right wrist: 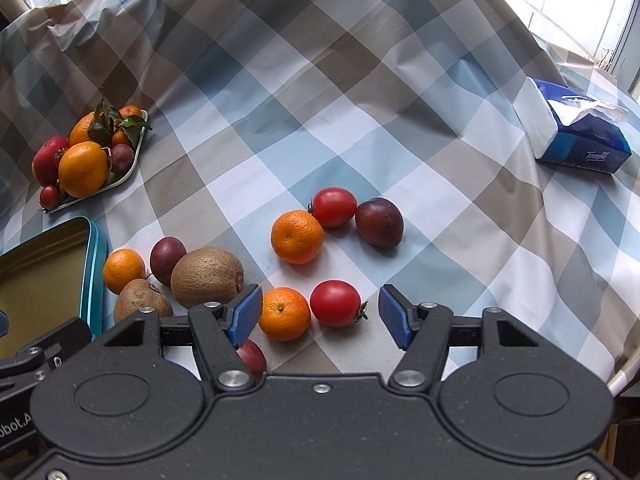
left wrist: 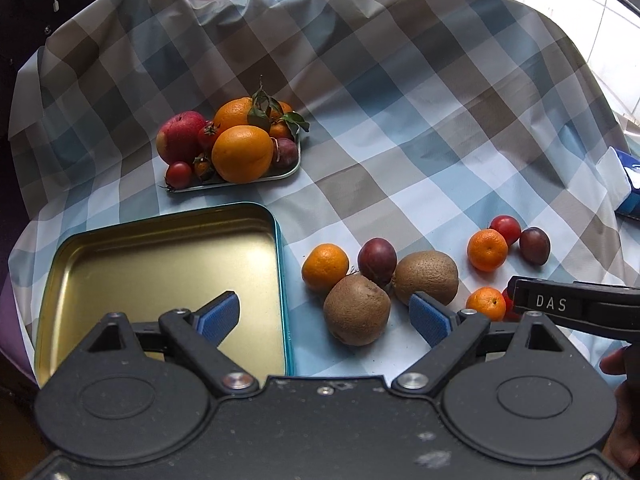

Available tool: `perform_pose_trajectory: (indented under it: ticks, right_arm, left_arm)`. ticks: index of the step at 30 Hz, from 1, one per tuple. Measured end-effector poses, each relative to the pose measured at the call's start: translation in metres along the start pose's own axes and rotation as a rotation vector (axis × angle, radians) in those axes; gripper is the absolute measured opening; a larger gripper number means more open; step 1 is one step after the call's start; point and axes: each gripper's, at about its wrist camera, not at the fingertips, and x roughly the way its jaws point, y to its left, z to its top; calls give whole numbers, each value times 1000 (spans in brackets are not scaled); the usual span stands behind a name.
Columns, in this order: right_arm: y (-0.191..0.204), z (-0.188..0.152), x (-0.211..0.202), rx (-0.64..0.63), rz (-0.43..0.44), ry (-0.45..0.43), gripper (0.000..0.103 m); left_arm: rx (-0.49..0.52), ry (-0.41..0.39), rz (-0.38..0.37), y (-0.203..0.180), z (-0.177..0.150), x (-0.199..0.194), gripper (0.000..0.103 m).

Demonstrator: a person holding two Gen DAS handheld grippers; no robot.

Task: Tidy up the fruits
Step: 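Grasp a red tomato with the right gripper while the left tool moves toward a brown kiwi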

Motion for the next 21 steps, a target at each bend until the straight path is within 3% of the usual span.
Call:
perform_pose_trajectory:
  ticks: [8,14,21]
  right_arm:
    - [-13,0,13,35,-9,-20,66]
    - [-11,-2,21,-2,-2,-36,64]
    - [-22,-5,38,65,-14,2,63]
  left_arm:
    - [-110,22,43,20,3,18,99]
    - [-227,86,-34,38,0,32,98]
    - [-187,85,-44,27,1,36,98]
